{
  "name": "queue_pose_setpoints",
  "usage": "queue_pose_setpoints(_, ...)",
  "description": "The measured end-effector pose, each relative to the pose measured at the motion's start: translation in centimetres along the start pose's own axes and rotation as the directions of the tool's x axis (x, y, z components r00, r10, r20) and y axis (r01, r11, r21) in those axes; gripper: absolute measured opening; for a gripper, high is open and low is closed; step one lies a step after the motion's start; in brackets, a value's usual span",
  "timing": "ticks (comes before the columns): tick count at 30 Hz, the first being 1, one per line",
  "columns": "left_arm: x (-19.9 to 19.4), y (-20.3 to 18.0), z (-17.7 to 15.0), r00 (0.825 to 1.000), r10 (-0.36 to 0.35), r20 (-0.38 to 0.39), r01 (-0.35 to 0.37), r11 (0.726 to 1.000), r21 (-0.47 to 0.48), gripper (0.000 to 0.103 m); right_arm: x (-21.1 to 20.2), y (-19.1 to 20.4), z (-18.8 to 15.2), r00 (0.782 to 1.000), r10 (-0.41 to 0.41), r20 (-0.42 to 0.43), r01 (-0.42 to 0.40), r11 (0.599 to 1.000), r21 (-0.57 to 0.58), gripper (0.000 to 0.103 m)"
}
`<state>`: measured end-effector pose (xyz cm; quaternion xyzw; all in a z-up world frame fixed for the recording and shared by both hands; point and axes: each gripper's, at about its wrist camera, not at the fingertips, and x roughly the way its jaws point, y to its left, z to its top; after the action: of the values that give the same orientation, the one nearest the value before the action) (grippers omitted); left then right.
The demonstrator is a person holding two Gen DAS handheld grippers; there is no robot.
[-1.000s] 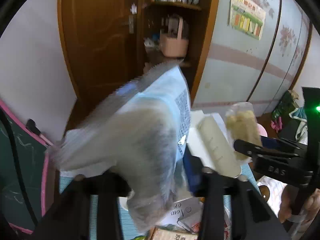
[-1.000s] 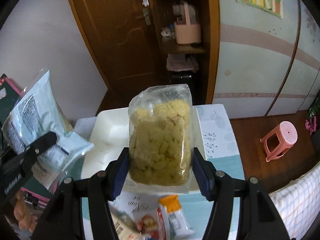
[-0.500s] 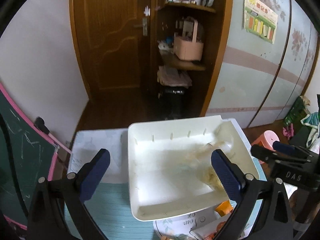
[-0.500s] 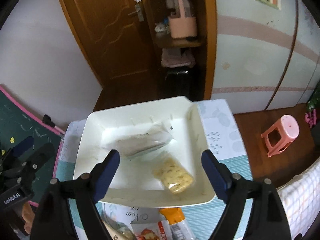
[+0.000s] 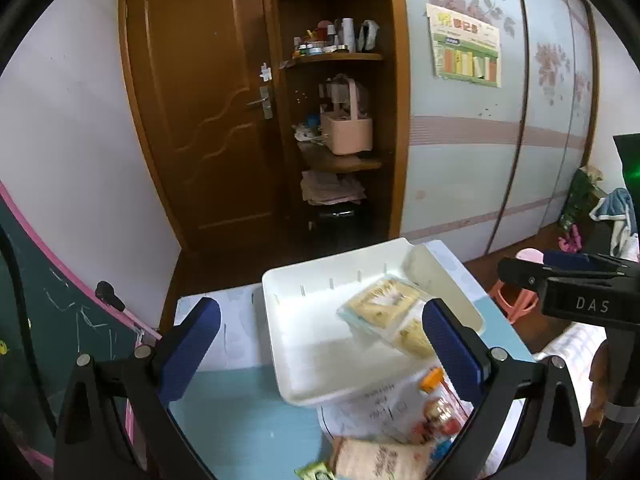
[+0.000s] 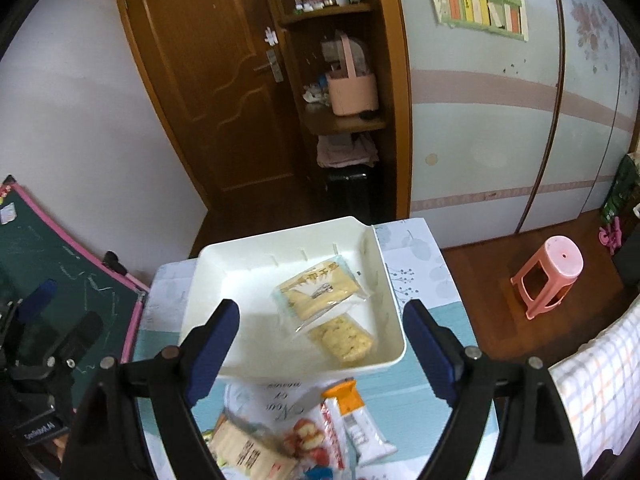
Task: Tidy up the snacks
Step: 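Reach both tools back down to the snack pile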
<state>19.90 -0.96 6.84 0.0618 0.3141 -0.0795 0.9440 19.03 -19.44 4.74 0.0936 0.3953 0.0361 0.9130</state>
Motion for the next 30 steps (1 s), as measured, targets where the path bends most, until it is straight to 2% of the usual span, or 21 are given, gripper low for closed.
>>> queue_pose_setpoints(6,-4.3,-1.0,-2.4,1.0,-0.013,-0.002,0.013,0.999,0.032,0.101,-5.1,1.0,-2.8,0.998,0.039,0.05,-0.038,0.999,-0.026,0.085)
queue_pose_setpoints(12,-7.7,-1.5,-5.6,0.999,-0.052,-0.016,0.053,0.998,0.035,0.101,-9.0,2.1,-6.3,0.995,0.032,0.094,-0.021,0.992,-0.124,0.085)
queue_pose_setpoints(21,-11.4,-1.6,-10.3,0.998,-0.067,0.017,0.067,0.998,0.018,0.101,-13.0,2.5,-11.6,0.995,0.027,0.094,-0.007,0.979,-0.204,0.085)
queue_pose_setpoints(25,-11.3,-1.8,-12.8,0.994,-0.102,-0.046,0.103,0.995,0.009,0.101,-13.7,2.4,-14.6,0.997,0.015,0.08,0.005,0.971,-0.241,0.085)
queue_pose_setpoints(30,-9.1,-2.5,-17.6,0.973,-0.153,-0.174,0.151,0.988,-0.028,0.101,-13.1,1.5,-18.7,0.999,0.017,0.032,-0.009,0.973,-0.23,0.085)
